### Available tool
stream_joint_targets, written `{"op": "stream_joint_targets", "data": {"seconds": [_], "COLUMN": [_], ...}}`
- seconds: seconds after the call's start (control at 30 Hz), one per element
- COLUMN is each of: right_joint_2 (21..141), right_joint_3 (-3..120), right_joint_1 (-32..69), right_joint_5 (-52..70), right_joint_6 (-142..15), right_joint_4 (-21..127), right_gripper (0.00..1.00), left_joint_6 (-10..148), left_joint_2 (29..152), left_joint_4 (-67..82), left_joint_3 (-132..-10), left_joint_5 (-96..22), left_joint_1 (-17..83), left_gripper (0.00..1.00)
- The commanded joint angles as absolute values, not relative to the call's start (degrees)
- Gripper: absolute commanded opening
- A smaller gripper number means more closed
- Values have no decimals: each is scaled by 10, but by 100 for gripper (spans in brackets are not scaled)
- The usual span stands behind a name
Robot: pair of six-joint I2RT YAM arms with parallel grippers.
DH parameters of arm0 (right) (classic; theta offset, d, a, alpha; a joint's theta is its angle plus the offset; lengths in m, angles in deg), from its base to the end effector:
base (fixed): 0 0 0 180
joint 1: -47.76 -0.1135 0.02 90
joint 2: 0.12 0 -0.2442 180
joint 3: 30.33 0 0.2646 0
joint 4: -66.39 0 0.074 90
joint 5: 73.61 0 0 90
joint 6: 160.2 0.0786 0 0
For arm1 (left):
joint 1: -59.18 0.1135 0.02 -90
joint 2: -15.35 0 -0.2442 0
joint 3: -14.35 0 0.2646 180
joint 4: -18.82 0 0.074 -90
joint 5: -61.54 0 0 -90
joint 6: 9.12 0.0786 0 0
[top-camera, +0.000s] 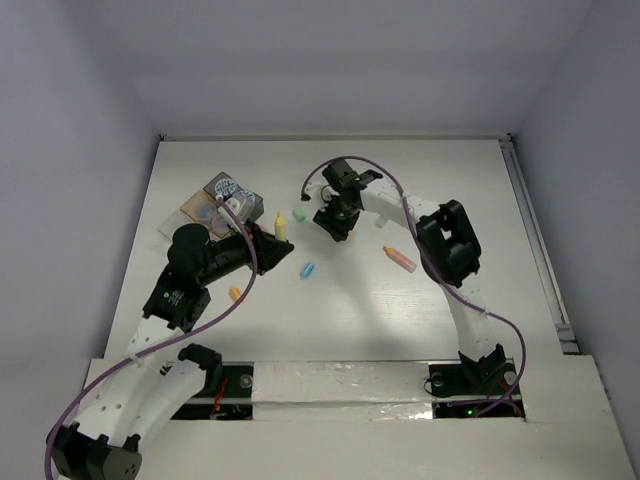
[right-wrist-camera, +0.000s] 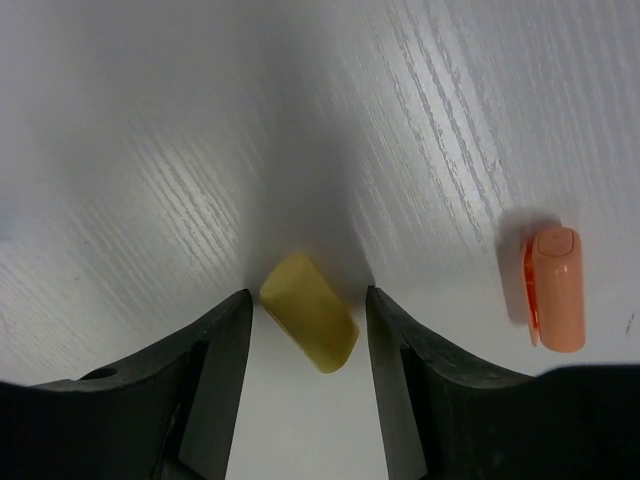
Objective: Sort the stationery into containers
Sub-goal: Close the pen cap on the pen.
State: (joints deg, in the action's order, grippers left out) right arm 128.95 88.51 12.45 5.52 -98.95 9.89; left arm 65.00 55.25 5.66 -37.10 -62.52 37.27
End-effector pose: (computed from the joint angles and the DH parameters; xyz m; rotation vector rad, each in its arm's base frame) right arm 0.3946 0.2976 0.1172 -1.4947 2.2884 0.2918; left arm 0.1979 -0.1270 0.3192 0.5649 1.5866 -0.9760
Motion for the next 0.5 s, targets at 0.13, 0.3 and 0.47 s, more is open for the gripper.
{"op": "stream_joint_targets", "data": {"seconds": [0.13, 0.3, 0.47], "right_joint_2": [1322, 1324, 1338], "right_joint_3": [932, 927, 951], "right_joint_1": [130, 130, 130], "right_joint_5": [74, 57, 50], "right_joint_6": [-1010, -996, -981], "right_joint_4": [65, 85, 63], "right_gripper": [39, 30, 3], "left_joint_6": [658, 658, 657], "left_joint_2": [546, 547, 546], "left_joint_4": [73, 75, 74], "left_joint_3": [-387, -387, -387], "left_joint_5": [-626, -625, -622], "left_joint_1": [369, 369, 369], "left_gripper": [0, 0, 0]}}
